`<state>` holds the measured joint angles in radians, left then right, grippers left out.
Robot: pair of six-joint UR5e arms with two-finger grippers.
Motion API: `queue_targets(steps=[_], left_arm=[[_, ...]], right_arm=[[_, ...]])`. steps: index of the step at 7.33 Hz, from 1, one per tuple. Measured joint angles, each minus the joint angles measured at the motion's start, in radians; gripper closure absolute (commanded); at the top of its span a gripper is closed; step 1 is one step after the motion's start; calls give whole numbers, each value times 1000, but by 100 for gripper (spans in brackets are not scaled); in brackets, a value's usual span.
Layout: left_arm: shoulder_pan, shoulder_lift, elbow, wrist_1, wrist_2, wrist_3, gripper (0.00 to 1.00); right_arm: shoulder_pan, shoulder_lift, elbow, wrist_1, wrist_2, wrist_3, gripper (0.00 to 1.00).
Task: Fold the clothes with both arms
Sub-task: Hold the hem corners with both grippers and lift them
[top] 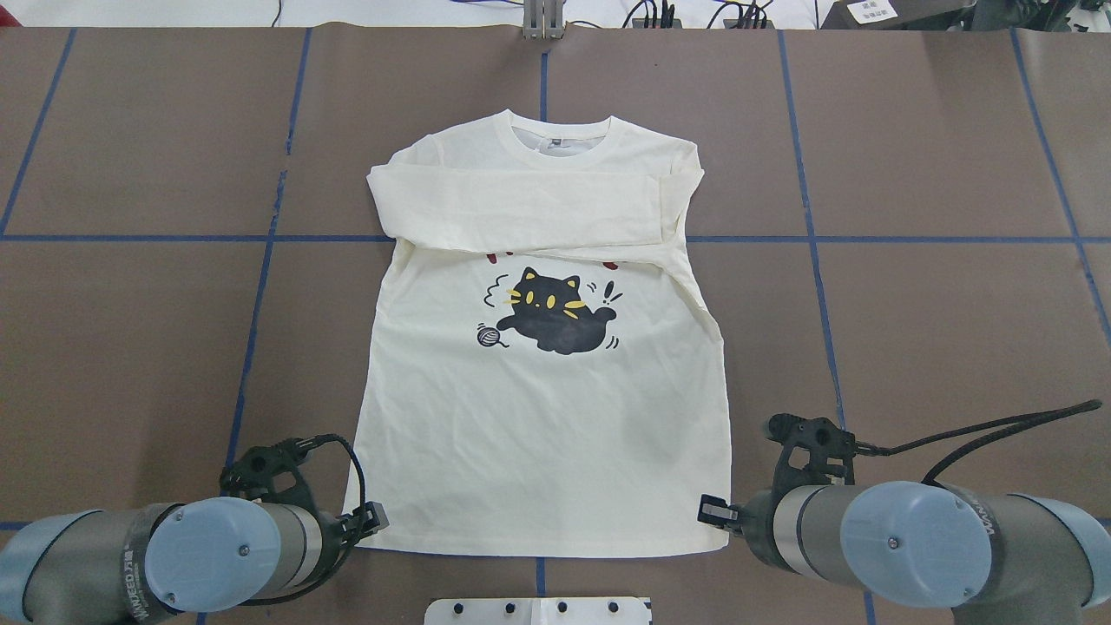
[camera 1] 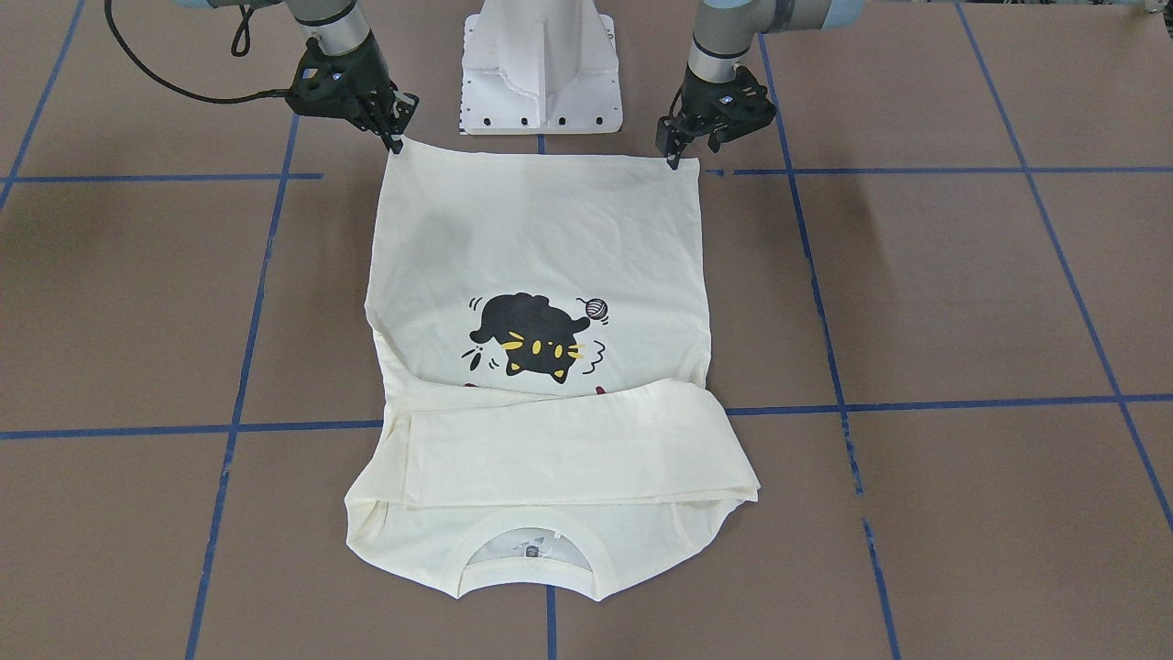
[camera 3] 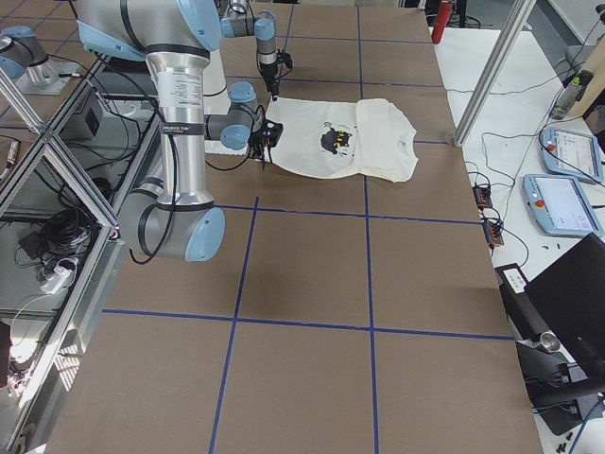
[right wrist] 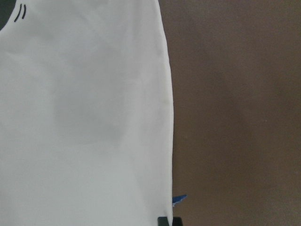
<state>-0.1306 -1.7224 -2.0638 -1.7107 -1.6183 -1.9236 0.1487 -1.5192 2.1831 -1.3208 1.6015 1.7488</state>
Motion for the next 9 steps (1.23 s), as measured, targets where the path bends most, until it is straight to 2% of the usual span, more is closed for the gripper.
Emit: queue_targets(steps=[4,6,7,8,9], left_arm=[[1,-7,20,-3,2,10,21],[0,-8,22,-5,2,12,46],[0,-8,22,-6,2,12,51],[0,-8,22,-7,2,12,51],[0,-8,22,-8,2,12,59]], right_arm=[[3,-1,0,-1,0,-1,100],[7,-3,0,-1,0,-3,100],[9,-3,0,-1,0,-3,100],[11,-4,0,-1,0,-4,100],[12,-4,0,-2,1,-4,100]])
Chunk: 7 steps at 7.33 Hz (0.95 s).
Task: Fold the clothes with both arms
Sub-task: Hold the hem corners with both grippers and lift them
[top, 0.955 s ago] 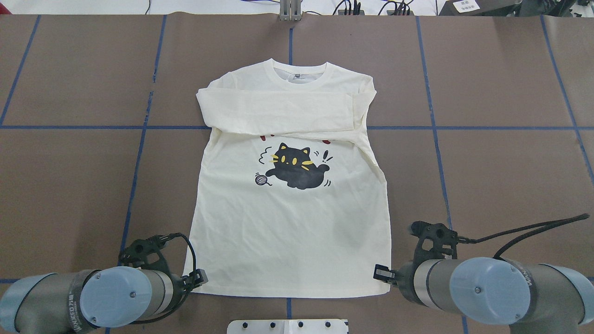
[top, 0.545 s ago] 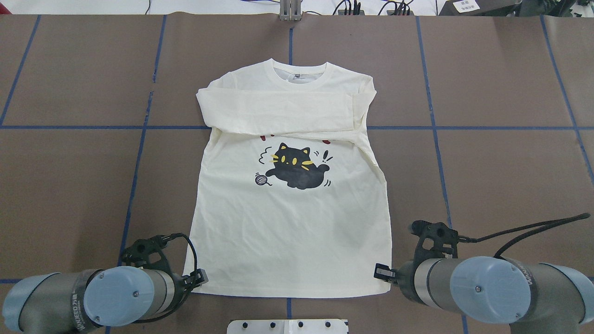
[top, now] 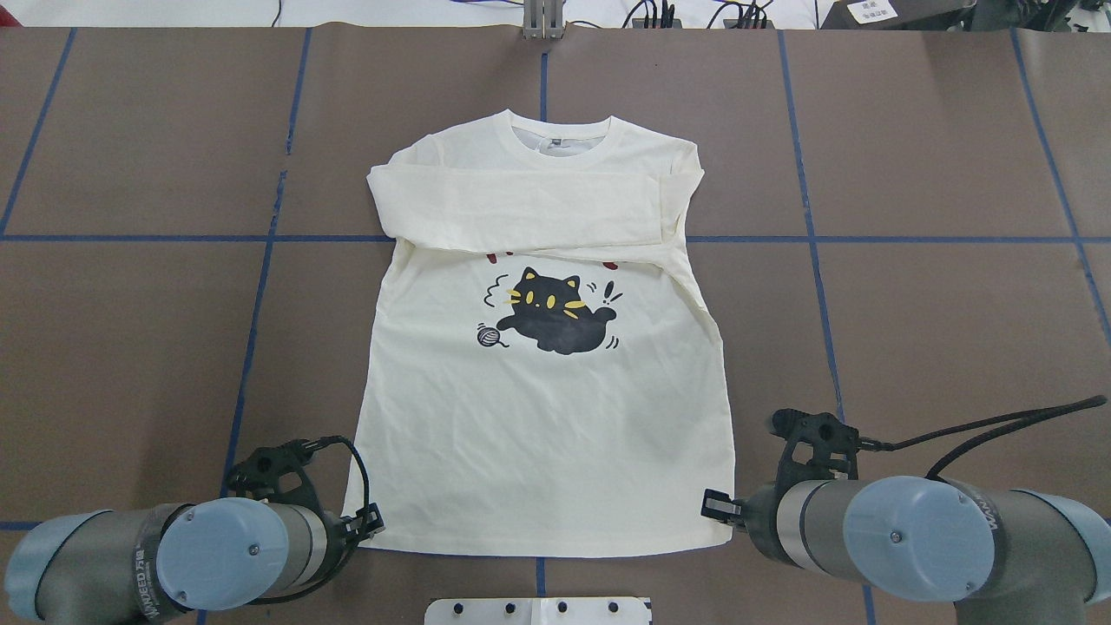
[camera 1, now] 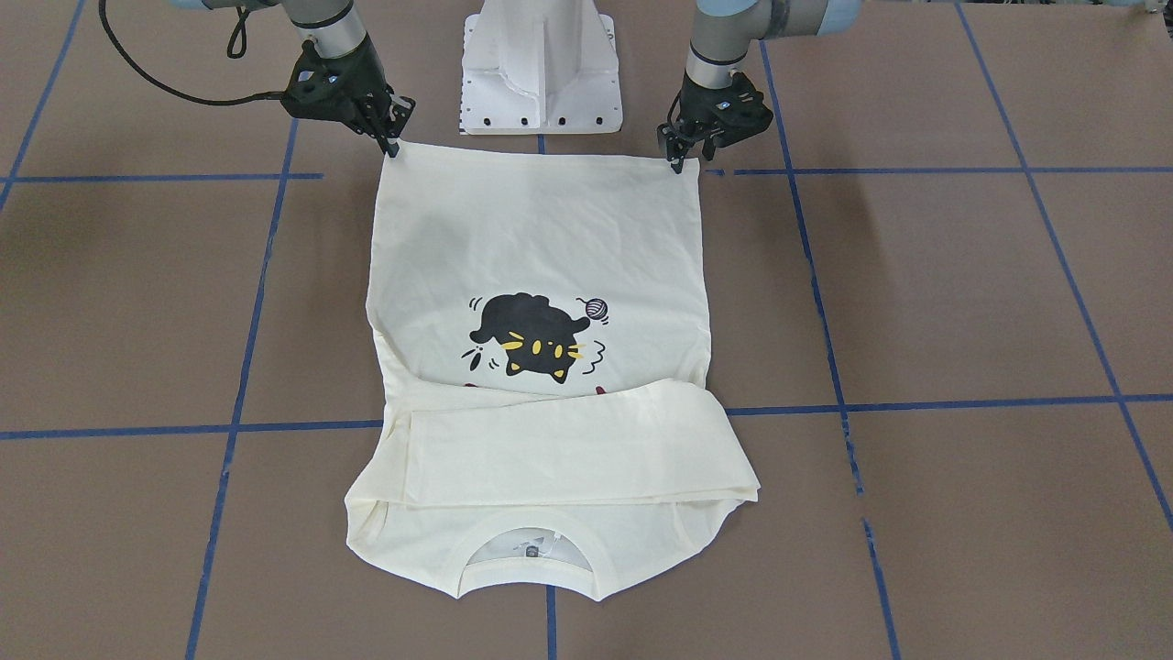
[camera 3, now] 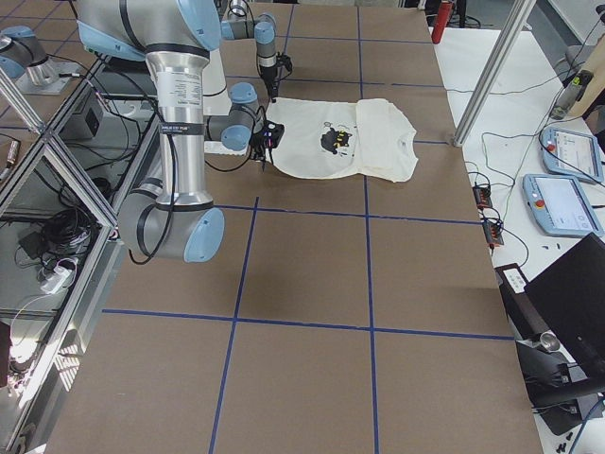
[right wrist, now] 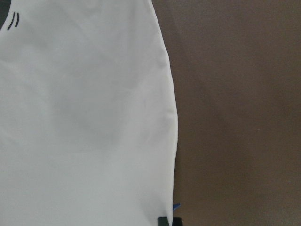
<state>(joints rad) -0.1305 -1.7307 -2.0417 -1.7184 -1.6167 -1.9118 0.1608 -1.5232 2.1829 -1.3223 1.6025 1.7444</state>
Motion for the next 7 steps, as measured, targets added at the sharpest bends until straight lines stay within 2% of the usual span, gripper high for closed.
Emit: queue_targets(steps=[2,3,5,7], left_arm=[[0,0,0,0,0,0,82],[1,0,-1,0,0,0,86],[1,-6,-1,2,0,-1,100],[-3,-28,-11,3,-5,-1,100]], right_arm=[[4,-1,0,0,0,0,100],[6,-1,0,1,1,-1,100],[8,-2,0,0,2,-2,100],[10,-4,-1,0,4,-3,100]])
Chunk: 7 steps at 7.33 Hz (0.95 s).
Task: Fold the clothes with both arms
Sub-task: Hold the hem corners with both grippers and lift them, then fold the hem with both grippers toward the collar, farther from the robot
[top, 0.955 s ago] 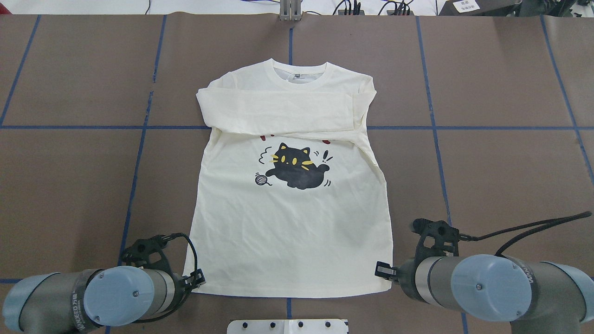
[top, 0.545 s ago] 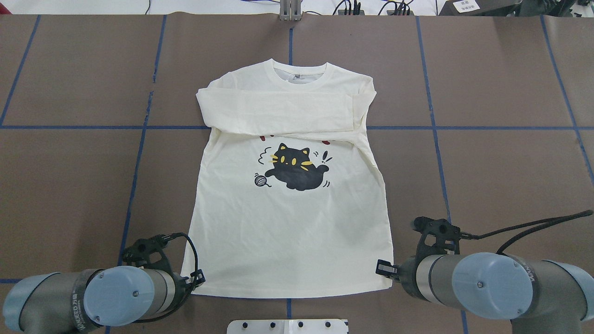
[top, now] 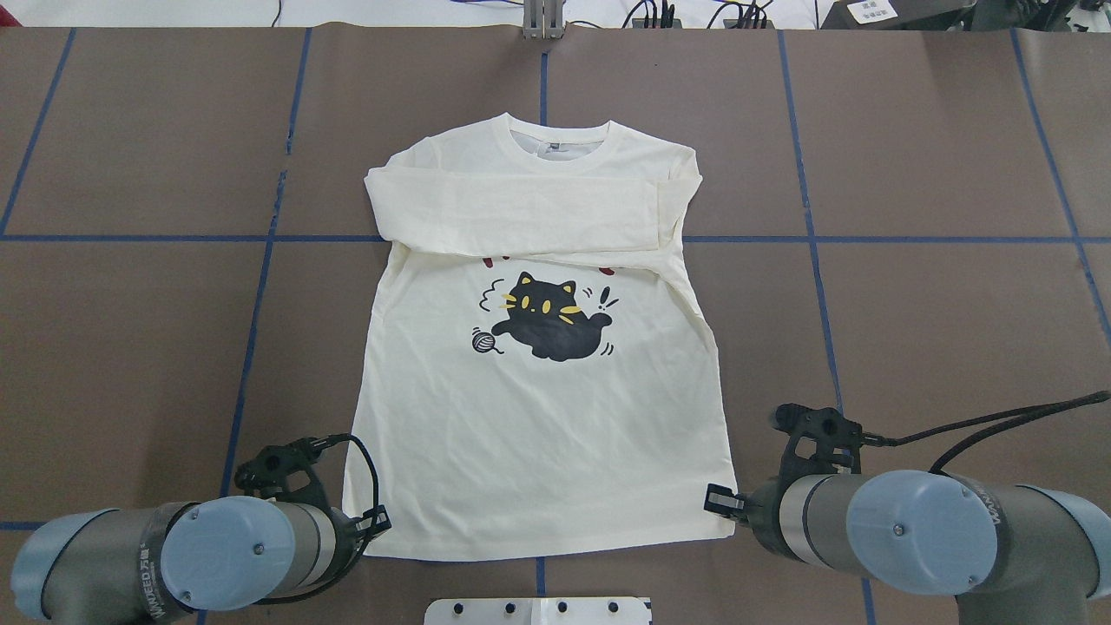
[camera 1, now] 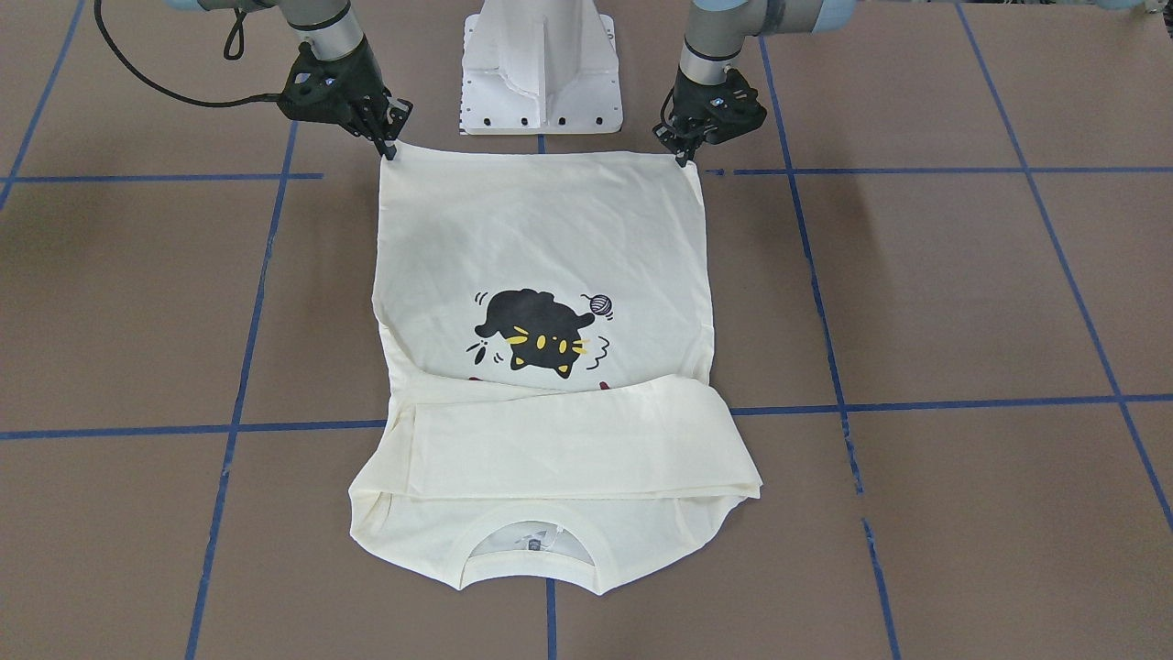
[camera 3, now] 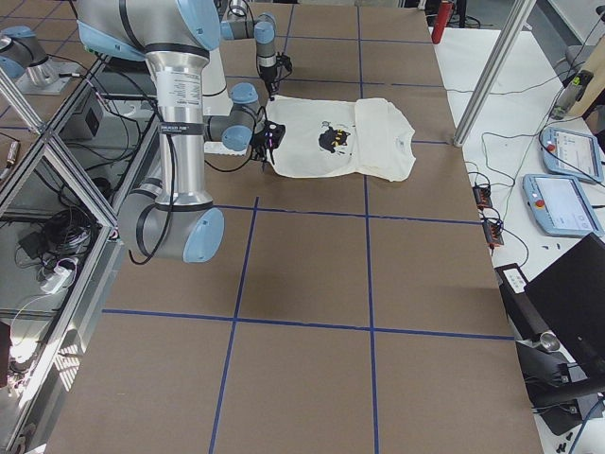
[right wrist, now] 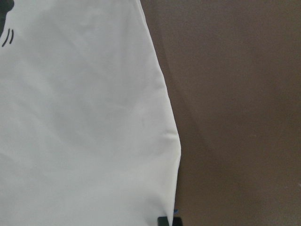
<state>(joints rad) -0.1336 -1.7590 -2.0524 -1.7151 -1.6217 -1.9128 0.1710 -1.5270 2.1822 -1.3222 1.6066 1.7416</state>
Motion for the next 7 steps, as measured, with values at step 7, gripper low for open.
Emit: queue_targets(steps=[7], left_arm=[[44,-4,-275,196,-18,-4,100]], right_arm=[[-5,-111,181,0,193,-2,100]])
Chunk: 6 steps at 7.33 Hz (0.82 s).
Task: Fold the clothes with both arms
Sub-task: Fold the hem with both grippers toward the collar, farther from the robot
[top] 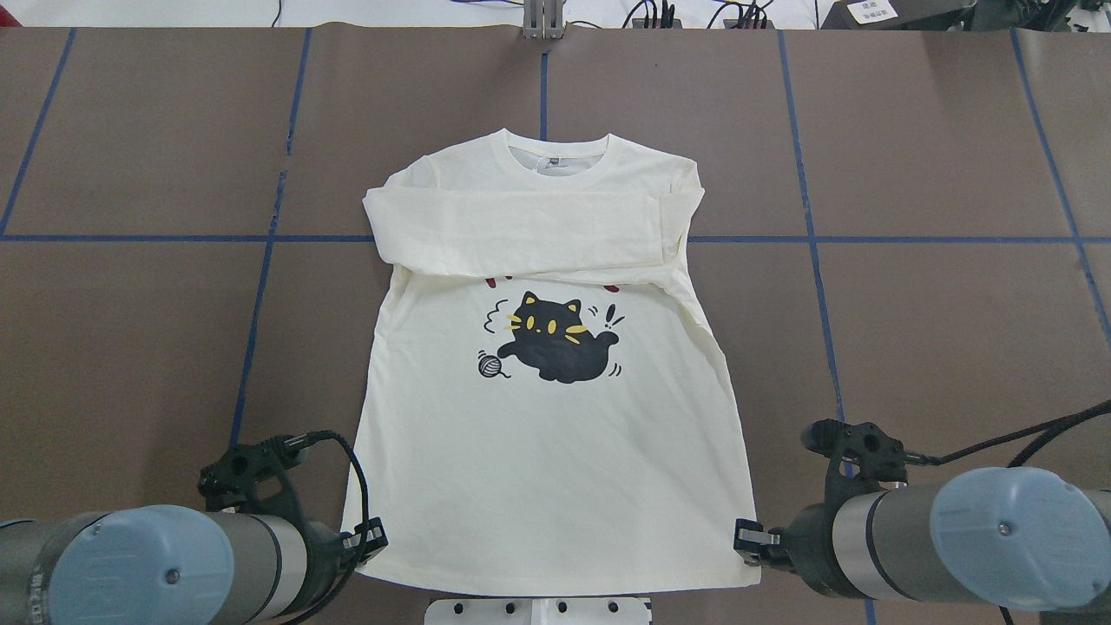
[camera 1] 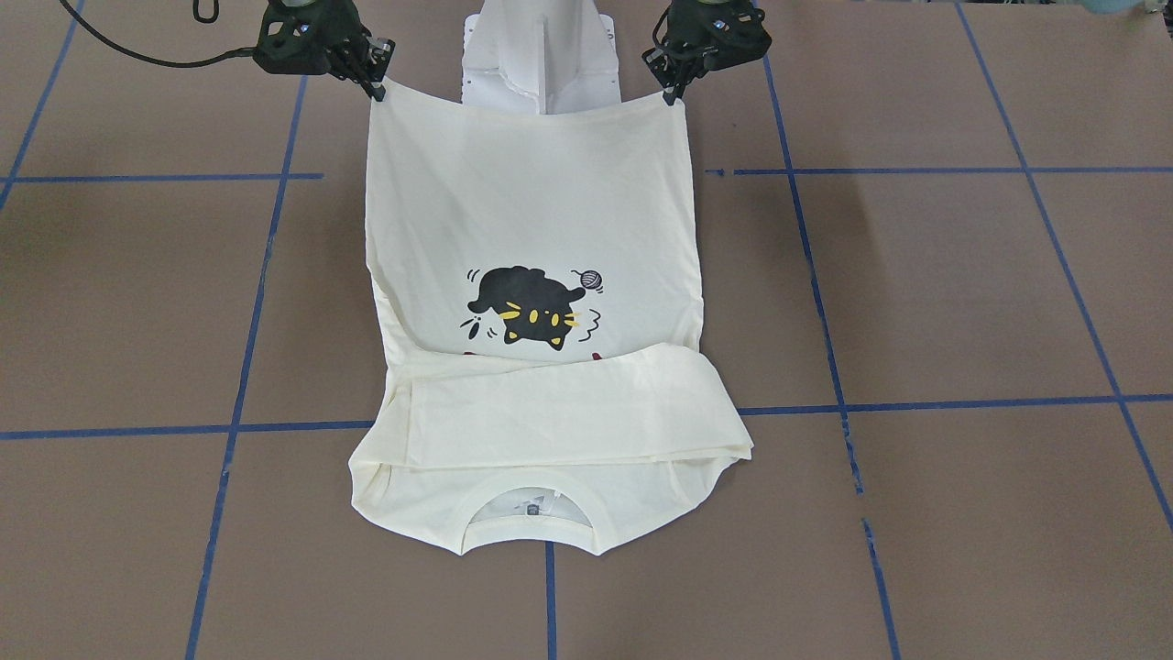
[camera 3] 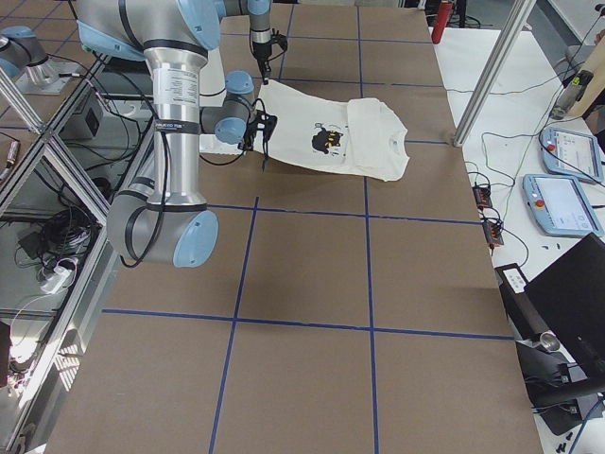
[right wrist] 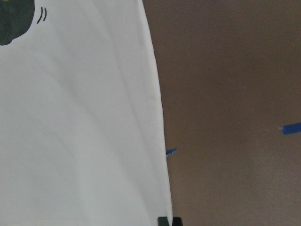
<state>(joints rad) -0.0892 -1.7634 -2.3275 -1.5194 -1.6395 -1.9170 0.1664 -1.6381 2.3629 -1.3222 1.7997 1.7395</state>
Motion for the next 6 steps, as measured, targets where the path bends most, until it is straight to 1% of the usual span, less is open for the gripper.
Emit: queue_targets(steps=[2,3,5,6], left_arm=[[87,2,-75,40,-4,-8,100],[123,2,-108,53,-6,-11,100],[145,-6,-132,57,-14,-8,100],[128,-10,-129,56,-22,1,100]], right_arm=[[-4,-32,48,0,113,0,100],[-4,-35,61,0,154,0,100],[19,-29,53,0,181,-5,100],[53,-22,36,1,184,-19,100]])
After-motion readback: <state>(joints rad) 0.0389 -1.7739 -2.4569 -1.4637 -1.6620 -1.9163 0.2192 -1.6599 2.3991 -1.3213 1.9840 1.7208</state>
